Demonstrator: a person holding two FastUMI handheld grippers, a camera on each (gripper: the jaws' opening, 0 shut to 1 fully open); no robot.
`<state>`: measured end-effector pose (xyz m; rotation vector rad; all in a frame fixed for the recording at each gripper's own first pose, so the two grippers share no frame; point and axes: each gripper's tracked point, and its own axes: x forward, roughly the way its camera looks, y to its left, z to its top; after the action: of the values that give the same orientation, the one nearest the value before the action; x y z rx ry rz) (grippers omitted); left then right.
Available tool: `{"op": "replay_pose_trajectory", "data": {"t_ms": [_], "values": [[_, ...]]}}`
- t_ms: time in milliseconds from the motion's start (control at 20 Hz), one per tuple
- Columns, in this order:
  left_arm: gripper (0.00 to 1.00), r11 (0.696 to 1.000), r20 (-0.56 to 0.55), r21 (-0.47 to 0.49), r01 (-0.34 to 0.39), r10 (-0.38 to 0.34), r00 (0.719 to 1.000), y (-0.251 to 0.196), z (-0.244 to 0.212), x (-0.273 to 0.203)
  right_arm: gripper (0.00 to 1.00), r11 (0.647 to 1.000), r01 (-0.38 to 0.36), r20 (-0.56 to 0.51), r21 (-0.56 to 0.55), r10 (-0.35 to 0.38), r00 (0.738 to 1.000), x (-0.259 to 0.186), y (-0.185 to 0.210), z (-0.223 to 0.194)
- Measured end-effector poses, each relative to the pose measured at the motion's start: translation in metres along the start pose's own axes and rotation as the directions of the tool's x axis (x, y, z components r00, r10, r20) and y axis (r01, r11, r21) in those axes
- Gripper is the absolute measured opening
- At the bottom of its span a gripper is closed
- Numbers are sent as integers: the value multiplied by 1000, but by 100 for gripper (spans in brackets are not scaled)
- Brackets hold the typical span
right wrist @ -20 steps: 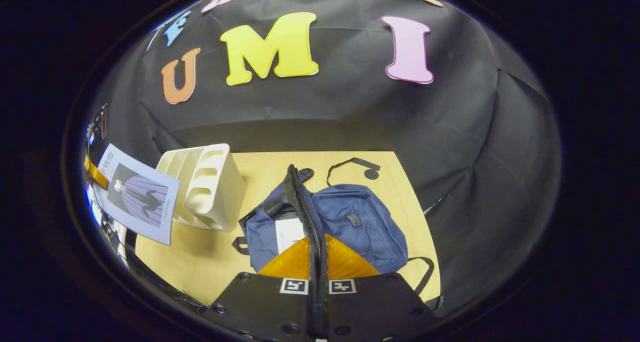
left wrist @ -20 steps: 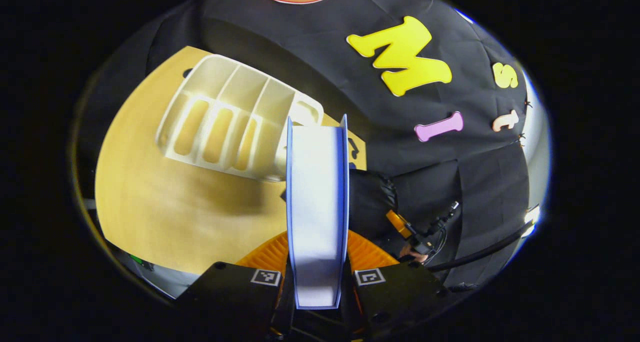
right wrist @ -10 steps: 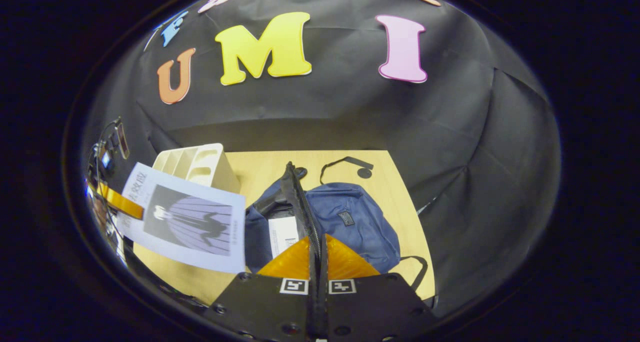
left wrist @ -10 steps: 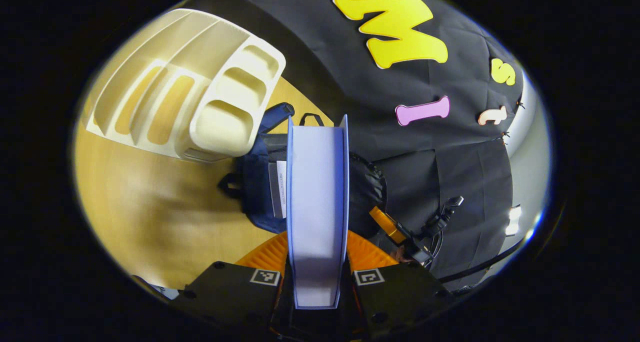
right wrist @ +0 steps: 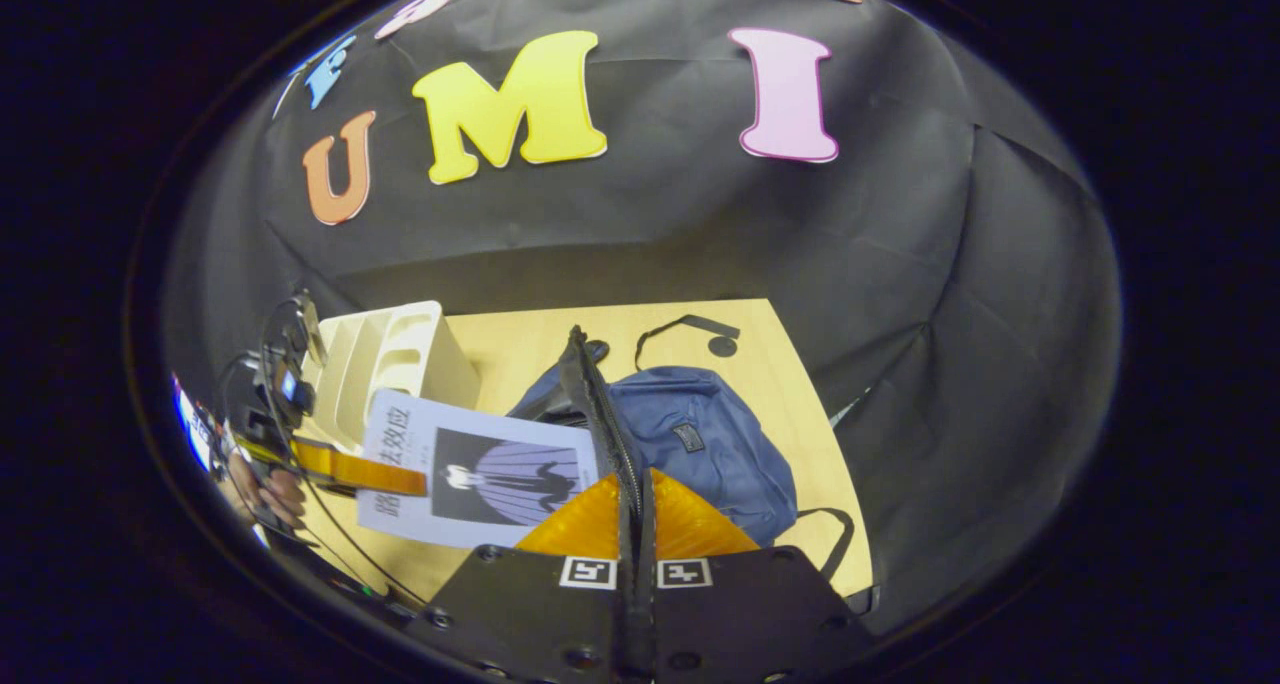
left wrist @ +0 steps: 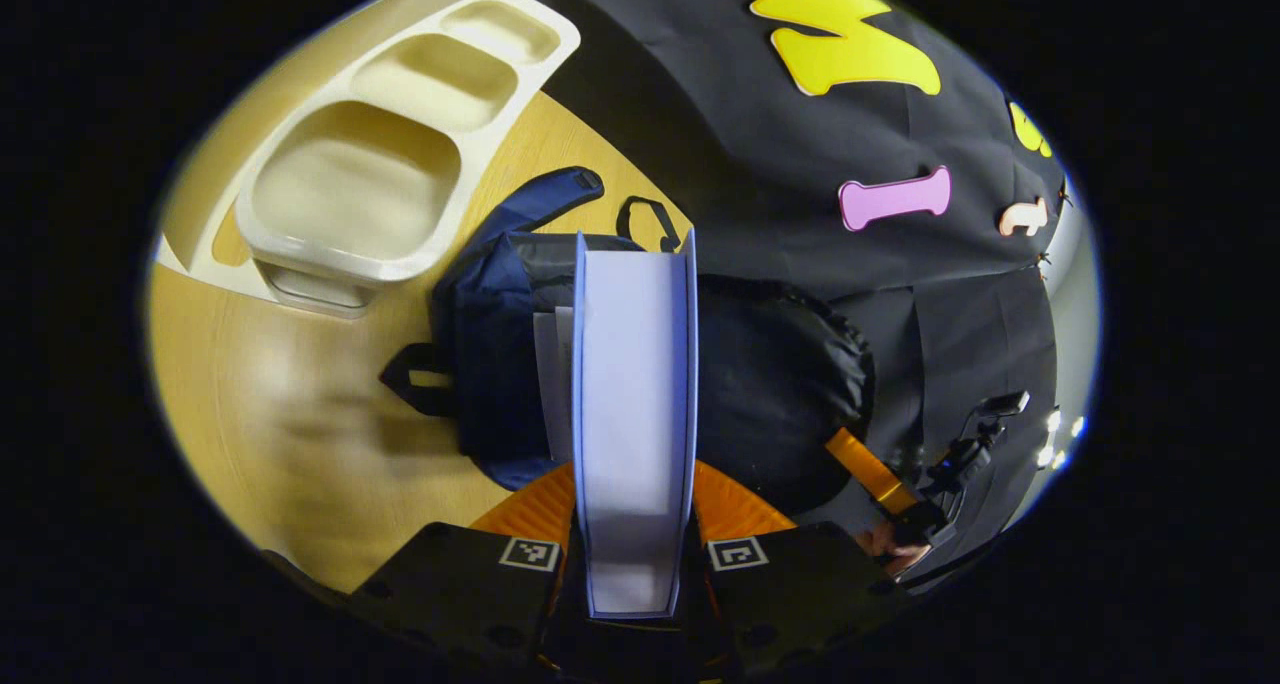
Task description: Open the schoolbag, grab two books from the bookshelf and put them into the schoolbag.
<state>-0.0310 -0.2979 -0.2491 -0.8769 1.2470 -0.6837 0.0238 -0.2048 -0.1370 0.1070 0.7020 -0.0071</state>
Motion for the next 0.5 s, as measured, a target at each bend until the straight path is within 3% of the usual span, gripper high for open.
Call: {"op": "replay_pose_trajectory", "data": {"t_ms": [100,150,500], "values": [[44,999,-3,-18,38,-38,999,-5,-2,15,0,1000,2,1,2,-2,1000,-1,-3,3],[40,999,3,-20,47,-47,999,-6,-1,23,0,1000,5,0,-2,-5,1000,-1,-5,5],[40,986,70,-103,133,-126,990,-8,7,75,0,1000,-6,7,-22,6,1000,-2,-3,20]]}}
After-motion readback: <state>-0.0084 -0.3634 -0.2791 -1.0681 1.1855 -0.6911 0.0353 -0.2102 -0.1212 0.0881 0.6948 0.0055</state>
